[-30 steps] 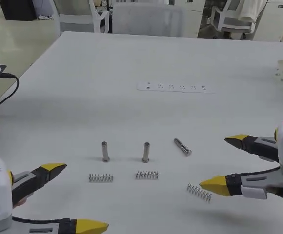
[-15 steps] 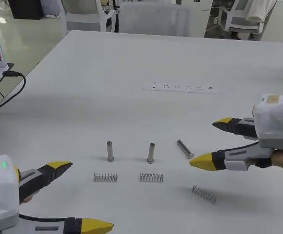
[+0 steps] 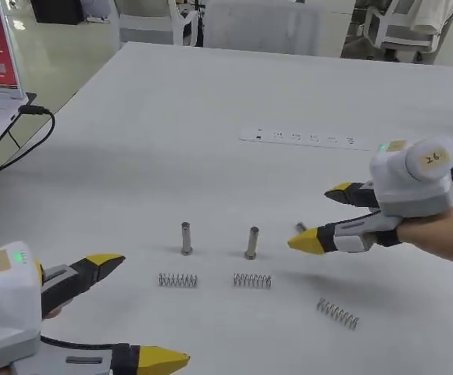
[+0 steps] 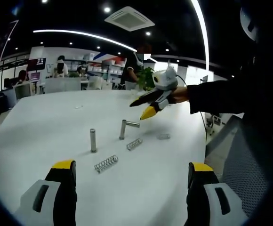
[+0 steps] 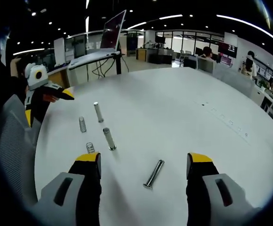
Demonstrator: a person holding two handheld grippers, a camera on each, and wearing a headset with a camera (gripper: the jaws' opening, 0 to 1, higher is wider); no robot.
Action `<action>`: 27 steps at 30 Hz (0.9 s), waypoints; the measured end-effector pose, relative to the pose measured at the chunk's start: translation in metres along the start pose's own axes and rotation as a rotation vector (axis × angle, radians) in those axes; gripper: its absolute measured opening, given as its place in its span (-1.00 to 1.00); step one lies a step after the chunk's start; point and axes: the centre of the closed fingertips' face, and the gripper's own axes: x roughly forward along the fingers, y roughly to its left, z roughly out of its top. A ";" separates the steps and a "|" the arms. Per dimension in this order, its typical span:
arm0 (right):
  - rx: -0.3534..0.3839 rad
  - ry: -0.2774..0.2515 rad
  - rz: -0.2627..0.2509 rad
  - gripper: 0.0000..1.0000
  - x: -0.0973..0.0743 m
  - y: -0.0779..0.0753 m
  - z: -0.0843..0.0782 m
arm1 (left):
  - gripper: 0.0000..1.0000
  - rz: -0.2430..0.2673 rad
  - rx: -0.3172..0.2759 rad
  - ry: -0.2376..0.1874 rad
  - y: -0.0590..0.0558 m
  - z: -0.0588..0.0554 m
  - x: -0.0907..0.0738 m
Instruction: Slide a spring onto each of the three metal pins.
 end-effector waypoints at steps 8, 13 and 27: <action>0.050 0.058 -0.023 0.38 0.015 -0.010 -0.010 | 0.92 -0.001 -0.002 0.000 0.000 -0.001 0.000; 0.062 0.112 -0.042 0.25 0.022 -0.014 -0.019 | 0.91 -0.002 -0.005 -0.001 0.000 -0.001 0.000; 0.116 0.209 -0.066 -0.26 0.034 -0.018 -0.029 | 0.90 -0.005 -0.015 -0.004 -0.001 -0.005 0.001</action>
